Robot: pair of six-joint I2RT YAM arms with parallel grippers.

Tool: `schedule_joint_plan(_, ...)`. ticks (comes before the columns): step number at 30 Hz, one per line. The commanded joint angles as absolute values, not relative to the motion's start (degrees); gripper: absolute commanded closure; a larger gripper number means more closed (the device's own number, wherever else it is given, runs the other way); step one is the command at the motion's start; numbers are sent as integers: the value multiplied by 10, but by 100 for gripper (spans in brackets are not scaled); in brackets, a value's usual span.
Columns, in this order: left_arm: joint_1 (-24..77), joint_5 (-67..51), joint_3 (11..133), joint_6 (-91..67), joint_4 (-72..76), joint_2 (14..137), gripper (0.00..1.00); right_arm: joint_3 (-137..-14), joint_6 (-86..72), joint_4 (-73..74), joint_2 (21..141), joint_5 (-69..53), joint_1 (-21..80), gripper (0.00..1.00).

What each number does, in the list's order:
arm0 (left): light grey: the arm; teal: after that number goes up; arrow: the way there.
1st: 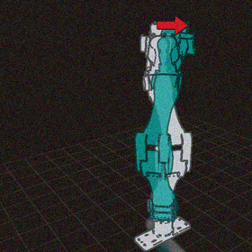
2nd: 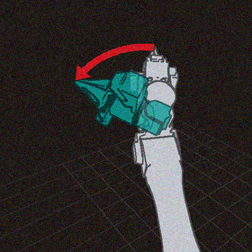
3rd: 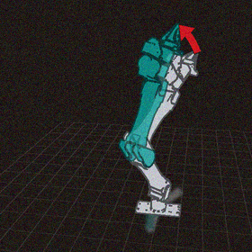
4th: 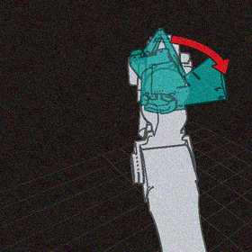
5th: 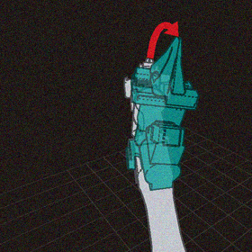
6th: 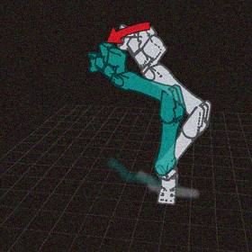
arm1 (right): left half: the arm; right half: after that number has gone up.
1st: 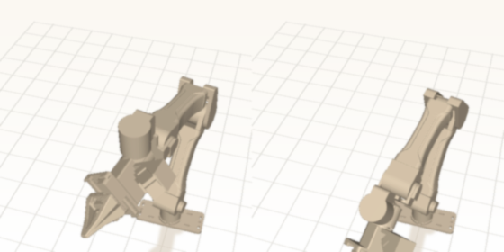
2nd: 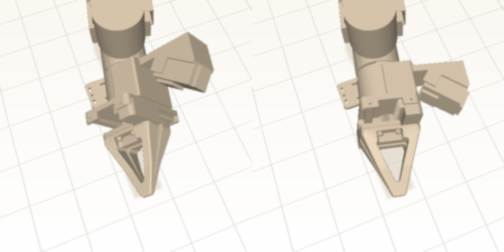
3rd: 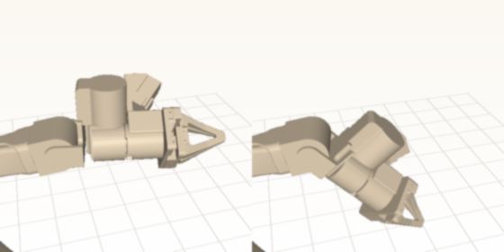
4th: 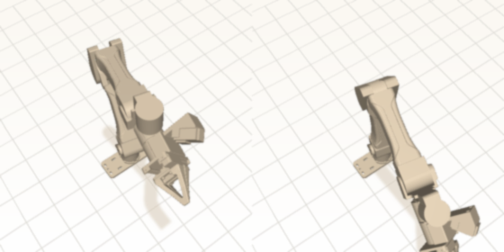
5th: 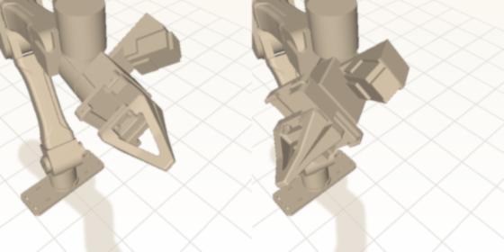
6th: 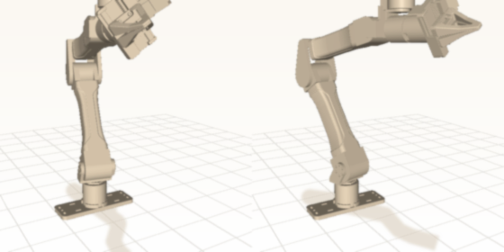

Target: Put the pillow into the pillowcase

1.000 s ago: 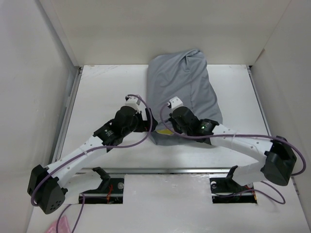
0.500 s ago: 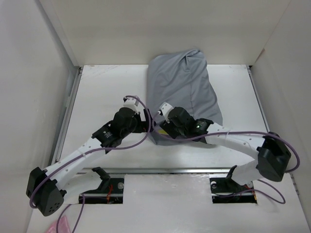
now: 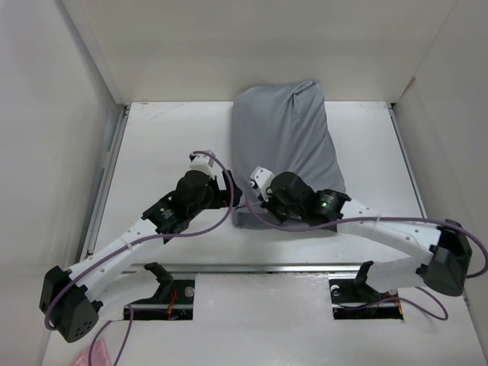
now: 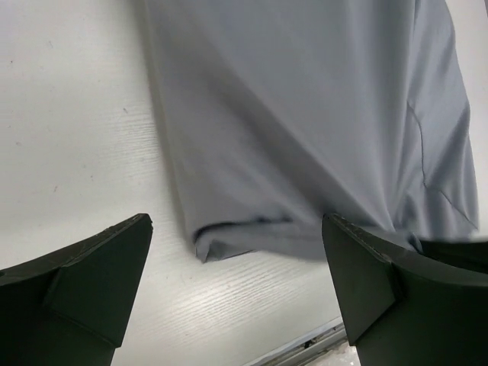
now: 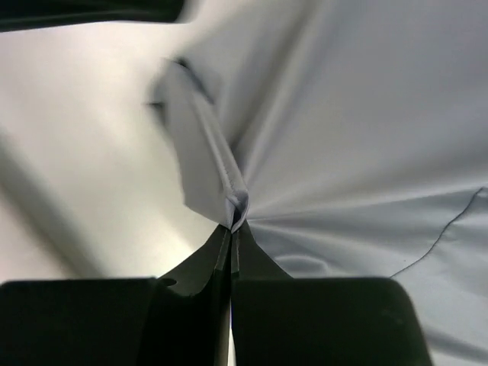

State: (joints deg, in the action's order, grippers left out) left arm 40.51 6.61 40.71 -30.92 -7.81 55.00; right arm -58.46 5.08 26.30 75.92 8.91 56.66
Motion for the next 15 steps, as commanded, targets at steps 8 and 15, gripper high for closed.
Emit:
schedule_joint_plan(8,378,96,443,-314,-71,596,0,-457,-48,115,743,-337,617,67)
schedule_joint_plan(15,347,89,461,-338,-118,600,0,-582,88,198,864,-340,644,52)
